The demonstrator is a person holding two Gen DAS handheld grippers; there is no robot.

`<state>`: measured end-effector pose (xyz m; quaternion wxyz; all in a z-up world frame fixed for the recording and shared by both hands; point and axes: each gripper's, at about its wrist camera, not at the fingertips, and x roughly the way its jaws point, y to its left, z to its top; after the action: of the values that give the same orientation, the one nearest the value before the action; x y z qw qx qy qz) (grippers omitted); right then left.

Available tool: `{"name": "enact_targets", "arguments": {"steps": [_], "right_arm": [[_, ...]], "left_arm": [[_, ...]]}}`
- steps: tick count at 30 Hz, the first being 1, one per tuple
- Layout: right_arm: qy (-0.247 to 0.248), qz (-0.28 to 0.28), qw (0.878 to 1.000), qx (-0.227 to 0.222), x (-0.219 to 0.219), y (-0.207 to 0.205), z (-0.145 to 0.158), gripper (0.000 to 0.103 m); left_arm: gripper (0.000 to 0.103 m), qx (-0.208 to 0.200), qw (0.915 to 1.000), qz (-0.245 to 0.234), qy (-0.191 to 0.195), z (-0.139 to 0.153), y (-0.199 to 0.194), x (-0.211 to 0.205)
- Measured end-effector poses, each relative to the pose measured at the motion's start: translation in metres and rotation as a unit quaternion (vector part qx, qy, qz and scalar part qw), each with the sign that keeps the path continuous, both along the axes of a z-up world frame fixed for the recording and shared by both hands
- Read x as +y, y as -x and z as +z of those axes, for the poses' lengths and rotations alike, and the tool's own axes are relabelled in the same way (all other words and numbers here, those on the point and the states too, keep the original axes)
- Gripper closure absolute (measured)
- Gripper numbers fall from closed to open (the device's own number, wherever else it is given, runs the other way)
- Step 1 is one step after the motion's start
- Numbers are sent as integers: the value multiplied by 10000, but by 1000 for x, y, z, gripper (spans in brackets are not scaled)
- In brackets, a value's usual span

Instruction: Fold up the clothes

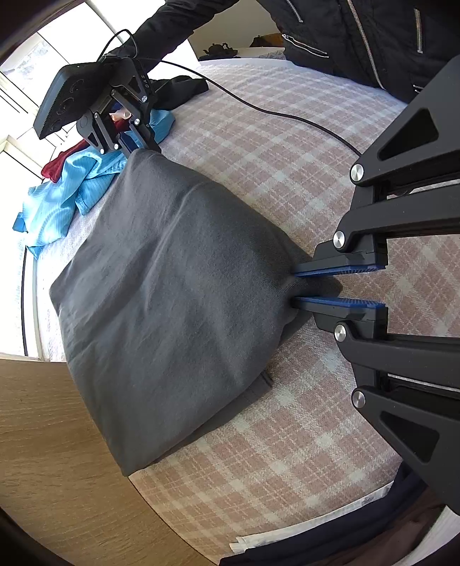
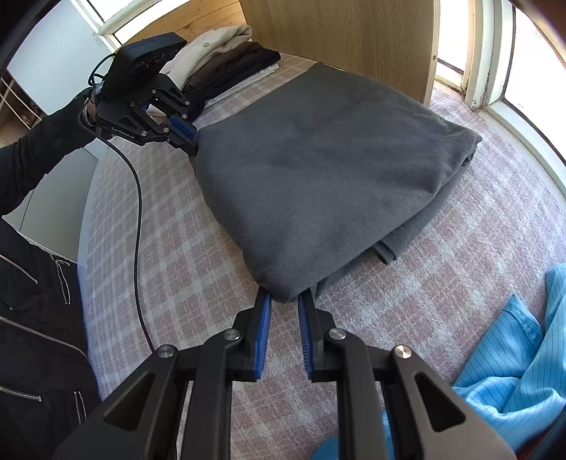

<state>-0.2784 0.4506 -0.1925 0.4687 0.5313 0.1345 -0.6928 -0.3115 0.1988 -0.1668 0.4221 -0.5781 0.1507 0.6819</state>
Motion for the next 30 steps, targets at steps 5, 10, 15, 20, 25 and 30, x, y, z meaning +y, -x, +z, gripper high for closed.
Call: {"name": "enact_targets", "arguments": {"steps": [5, 10, 15, 20, 25, 30], "right_arm": [[40, 151, 9997, -184, -8, 3, 0, 91], [224, 49, 9986, -476, 8, 3, 1, 100], [-30, -561, 9979, -324, 28, 4, 1, 100], [450, -1010, 9938, -95, 23, -2, 29, 83], [715, -872, 9936, -10, -18, -4, 31, 79], [-225, -960, 9951, -10, -45, -8, -14, 78]], "left_arm": [[91, -18, 10000, 7, 21, -2, -1, 0], [89, -45, 10000, 54, -6, -3, -3, -3], [89, -29, 10000, 37, 35, -1, -10, -6], [92, -118, 9999, -63, 73, 10, -25, -15], [92, 201, 9983, -63, -535, 53, -32, -13], [90, 193, 9985, 89, -503, 27, -2, 7]]}}
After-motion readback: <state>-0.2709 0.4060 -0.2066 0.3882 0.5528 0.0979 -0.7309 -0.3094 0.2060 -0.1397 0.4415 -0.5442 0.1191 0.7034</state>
